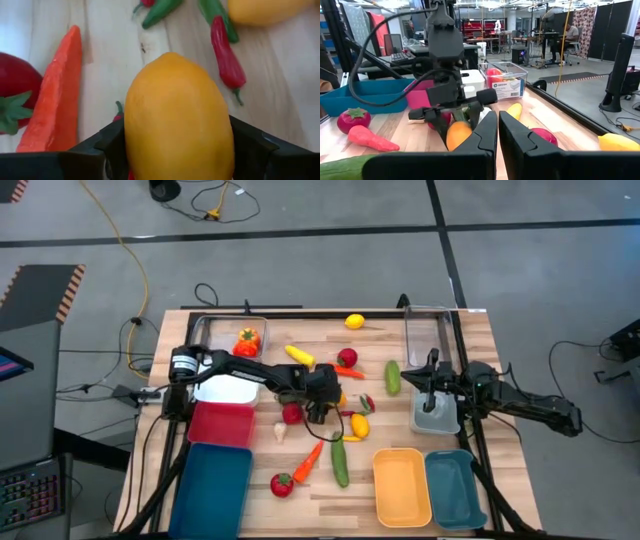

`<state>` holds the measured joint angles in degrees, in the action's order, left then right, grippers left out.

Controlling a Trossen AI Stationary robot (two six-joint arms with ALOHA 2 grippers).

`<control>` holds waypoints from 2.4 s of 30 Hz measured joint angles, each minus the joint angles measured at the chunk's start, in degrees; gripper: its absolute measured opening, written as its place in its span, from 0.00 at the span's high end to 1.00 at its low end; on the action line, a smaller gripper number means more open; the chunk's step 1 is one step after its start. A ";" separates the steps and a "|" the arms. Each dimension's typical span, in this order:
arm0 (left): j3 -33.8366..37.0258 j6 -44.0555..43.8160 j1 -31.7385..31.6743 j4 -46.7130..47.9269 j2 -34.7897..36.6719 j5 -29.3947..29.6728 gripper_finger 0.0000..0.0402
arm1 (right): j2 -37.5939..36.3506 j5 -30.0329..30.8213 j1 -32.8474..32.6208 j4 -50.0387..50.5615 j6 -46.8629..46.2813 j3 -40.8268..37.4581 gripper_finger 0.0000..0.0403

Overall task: Sort produce into baskets
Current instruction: Put the center yellow lemon into the white bin, then put the bottom yellow lemon into the white bin

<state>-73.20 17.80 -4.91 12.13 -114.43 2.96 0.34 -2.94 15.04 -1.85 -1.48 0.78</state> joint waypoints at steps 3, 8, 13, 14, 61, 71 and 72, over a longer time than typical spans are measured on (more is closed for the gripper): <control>-5.07 -0.59 0.02 6.16 0.13 -0.08 0.40 | 0.00 0.00 0.01 -0.11 -0.02 0.00 0.88; -16.15 -0.24 0.07 23.20 0.15 -0.15 0.38 | 0.00 0.00 0.01 -0.13 -0.02 0.00 0.88; -26.66 -0.61 0.09 42.23 0.28 -0.17 0.38 | 0.00 -0.01 0.00 -0.15 -0.02 0.00 0.88; -28.04 -1.05 0.09 45.60 0.28 -0.17 0.38 | 0.00 -0.01 0.00 -0.15 -0.02 0.00 0.88; 12.29 -30.69 -0.31 71.60 33.88 11.46 0.16 | 0.00 -0.02 -0.01 -6.72 -3.05 0.09 0.88; 12.51 -26.76 -0.31 65.67 33.88 11.90 0.16 | 0.02 -0.04 -0.04 -7.25 -3.06 4.47 0.74; 12.51 -26.30 -0.31 64.84 33.88 11.94 0.16 | 0.02 -0.04 -0.04 -7.26 -3.06 4.92 0.70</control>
<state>-60.69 -8.50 -5.21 76.97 -80.55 14.90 0.36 -2.98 15.00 -9.10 -4.54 5.69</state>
